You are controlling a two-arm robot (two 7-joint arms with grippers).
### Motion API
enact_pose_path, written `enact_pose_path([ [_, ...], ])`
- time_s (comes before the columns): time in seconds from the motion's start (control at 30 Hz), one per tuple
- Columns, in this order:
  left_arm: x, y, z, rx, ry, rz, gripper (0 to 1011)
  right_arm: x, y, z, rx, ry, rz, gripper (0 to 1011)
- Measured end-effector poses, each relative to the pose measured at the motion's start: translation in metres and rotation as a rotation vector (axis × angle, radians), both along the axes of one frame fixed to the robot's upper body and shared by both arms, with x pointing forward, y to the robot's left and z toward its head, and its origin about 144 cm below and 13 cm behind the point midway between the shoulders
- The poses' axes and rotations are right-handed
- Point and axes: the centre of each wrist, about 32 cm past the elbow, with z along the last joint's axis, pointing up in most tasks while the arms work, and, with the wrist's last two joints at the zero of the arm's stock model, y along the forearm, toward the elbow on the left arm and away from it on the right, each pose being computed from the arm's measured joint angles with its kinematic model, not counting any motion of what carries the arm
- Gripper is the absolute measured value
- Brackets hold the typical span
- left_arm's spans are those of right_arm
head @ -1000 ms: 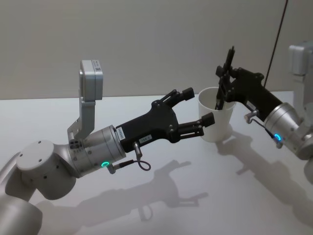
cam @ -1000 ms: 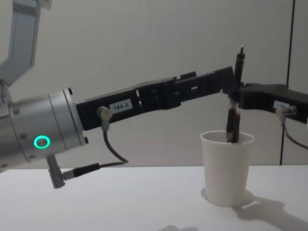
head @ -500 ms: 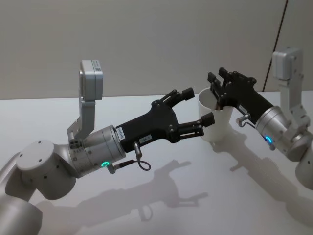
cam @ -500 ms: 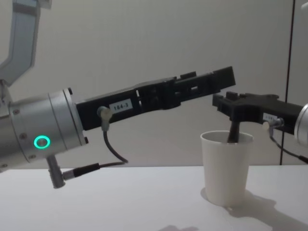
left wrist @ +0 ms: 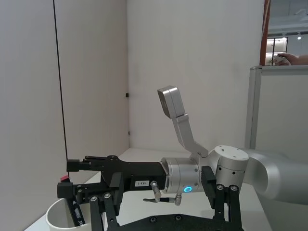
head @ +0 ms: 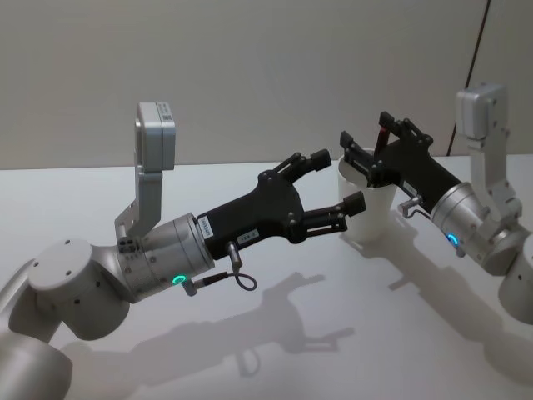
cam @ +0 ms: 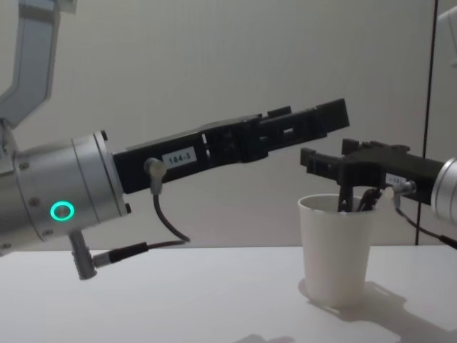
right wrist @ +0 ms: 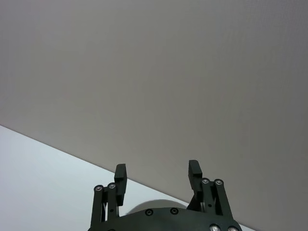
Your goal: Place the pen into the pen holder.
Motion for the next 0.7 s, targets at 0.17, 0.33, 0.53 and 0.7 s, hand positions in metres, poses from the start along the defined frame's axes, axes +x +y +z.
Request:
enact_pose_path([
  [0.17,0.000,0.000,0.000,0.000,0.000,0.000,1001,0.000,0.000,0.000,0.001,-0.002,0.001,882],
  [0.33,0.000,0.000,0.000,0.000,0.000,0.000,1001,-0.003,-0.001,0.002,0.017,-0.009,0.006,1001],
  [0.53,0.000,0.000,0.000,0.000,0.000,0.000,1001,-0.010,-0.004,0.005,0.046,-0.026,0.013,1001],
  [0.7,0.000,0.000,0.000,0.000,0.000,0.000,1001,-0.017,-0.008,0.010,0.069,-0.045,0.014,1001],
])
